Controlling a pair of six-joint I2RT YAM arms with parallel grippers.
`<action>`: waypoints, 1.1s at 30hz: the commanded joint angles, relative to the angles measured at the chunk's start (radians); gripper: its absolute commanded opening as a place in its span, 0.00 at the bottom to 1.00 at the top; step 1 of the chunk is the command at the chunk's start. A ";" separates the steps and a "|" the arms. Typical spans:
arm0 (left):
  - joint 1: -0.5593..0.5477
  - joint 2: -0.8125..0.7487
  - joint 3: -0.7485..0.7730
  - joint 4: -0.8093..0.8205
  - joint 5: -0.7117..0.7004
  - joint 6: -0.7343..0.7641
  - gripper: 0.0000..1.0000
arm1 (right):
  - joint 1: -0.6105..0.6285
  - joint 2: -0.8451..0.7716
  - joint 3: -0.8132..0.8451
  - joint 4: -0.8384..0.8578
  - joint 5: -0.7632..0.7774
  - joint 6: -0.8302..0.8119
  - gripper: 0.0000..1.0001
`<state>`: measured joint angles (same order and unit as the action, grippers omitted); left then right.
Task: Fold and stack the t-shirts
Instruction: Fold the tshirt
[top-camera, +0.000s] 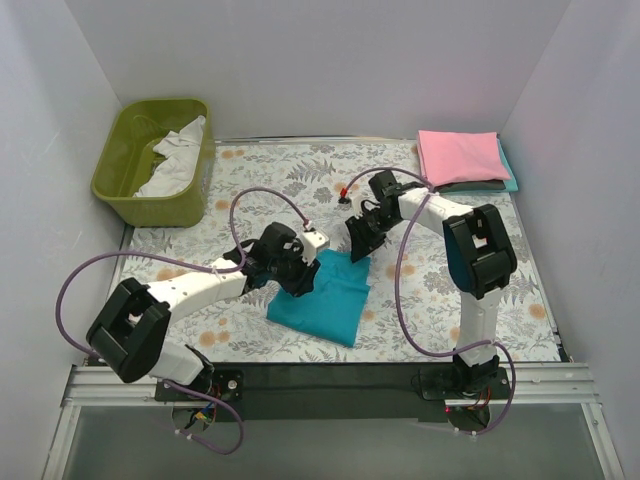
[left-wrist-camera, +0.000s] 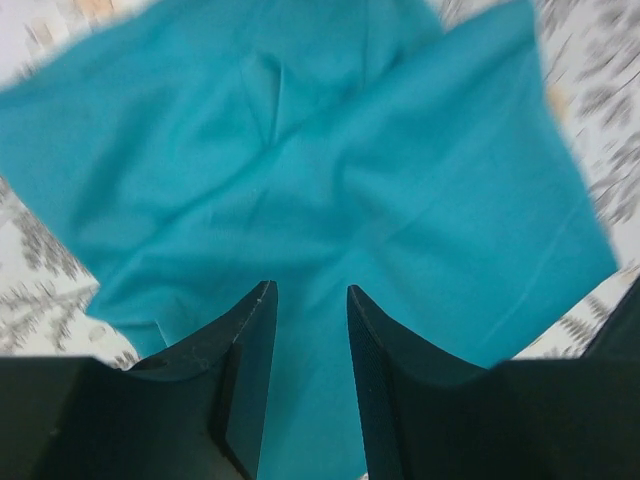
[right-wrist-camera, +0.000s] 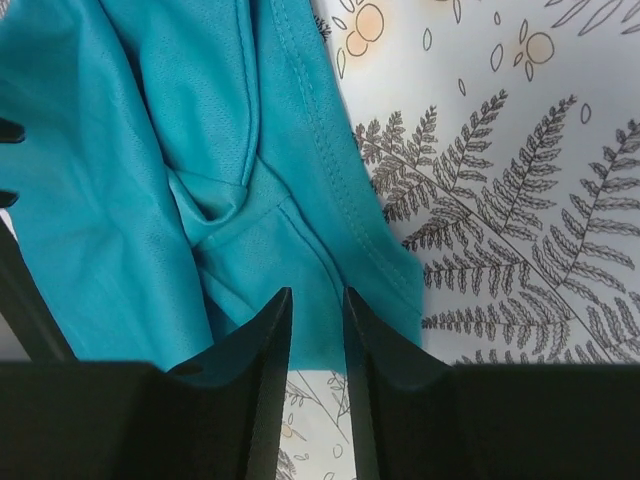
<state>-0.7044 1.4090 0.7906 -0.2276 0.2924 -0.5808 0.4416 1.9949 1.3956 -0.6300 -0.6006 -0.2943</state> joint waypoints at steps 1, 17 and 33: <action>-0.004 0.013 -0.048 -0.087 -0.047 0.082 0.33 | 0.025 0.036 0.023 0.007 0.024 -0.008 0.28; -0.015 0.039 0.042 -0.184 -0.038 -0.011 0.27 | 0.049 0.228 0.290 -0.007 0.061 -0.009 0.20; 0.042 0.137 0.171 -0.095 0.188 0.372 0.51 | 0.054 0.185 0.391 -0.008 -0.108 -0.034 0.38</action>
<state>-0.6815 1.5116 0.9401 -0.3565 0.4366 -0.3084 0.4889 2.1494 1.7306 -0.6483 -0.6518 -0.3210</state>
